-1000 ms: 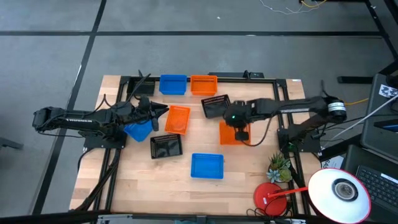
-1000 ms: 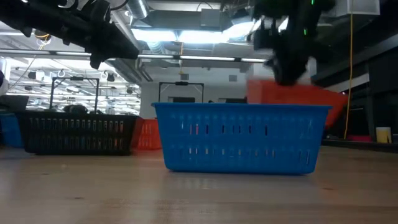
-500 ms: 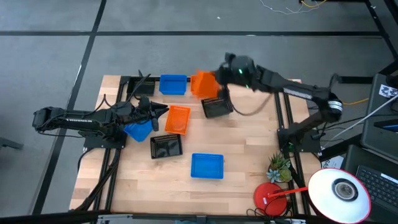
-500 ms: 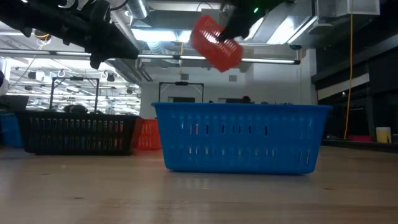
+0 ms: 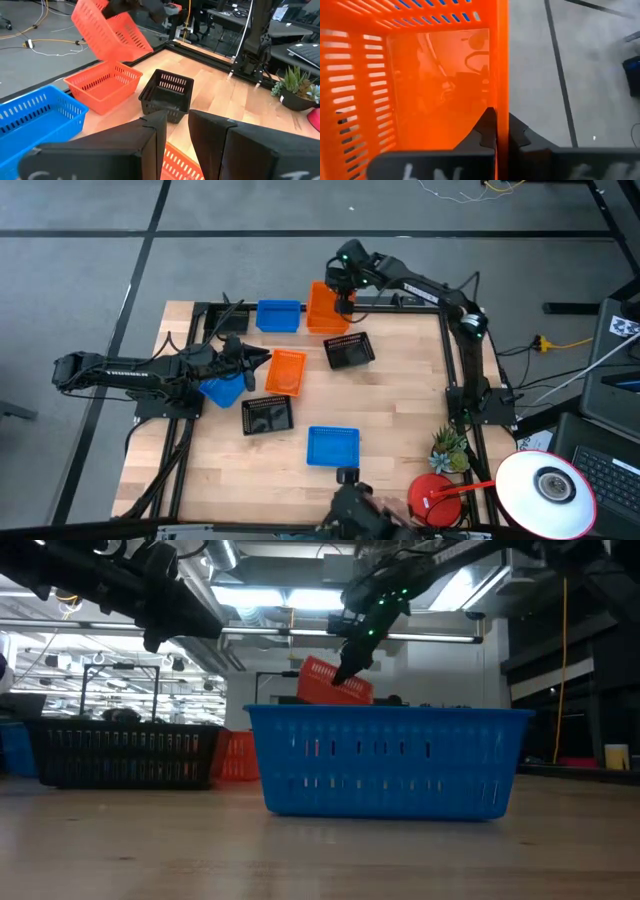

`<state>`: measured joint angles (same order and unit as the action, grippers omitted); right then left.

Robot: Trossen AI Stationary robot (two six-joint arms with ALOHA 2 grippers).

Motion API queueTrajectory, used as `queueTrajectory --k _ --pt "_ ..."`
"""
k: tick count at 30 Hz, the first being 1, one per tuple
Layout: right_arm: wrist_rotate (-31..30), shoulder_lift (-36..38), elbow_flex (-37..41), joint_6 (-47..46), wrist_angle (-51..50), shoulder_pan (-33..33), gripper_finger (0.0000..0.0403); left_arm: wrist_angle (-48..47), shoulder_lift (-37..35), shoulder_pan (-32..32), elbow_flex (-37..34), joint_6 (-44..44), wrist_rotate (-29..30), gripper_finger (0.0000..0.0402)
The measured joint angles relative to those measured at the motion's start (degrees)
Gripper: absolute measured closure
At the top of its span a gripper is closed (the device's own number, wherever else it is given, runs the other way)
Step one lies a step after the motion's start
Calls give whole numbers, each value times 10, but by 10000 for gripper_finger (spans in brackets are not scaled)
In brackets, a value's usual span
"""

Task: Stack baskets by color
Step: Stack the bottom orange bin on the top orange bin

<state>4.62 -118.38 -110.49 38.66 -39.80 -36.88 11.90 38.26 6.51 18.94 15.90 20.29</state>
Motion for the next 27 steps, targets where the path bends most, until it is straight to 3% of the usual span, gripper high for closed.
queueTrajectory --k 4,17,21,27 --pt "2 -27 -34 9 -30 0 403 -5 0 0 0 0 0 328" --pt "-9 -77 -32 23 -24 -1 399 -12 0 0 0 0 0 328" --pt "-47 -77 -32 26 -28 -1 377 -13 0 0 0 0 0 328" --pt "-50 -77 -32 36 -33 -1 314 -27 0 0 0 0 0 328"
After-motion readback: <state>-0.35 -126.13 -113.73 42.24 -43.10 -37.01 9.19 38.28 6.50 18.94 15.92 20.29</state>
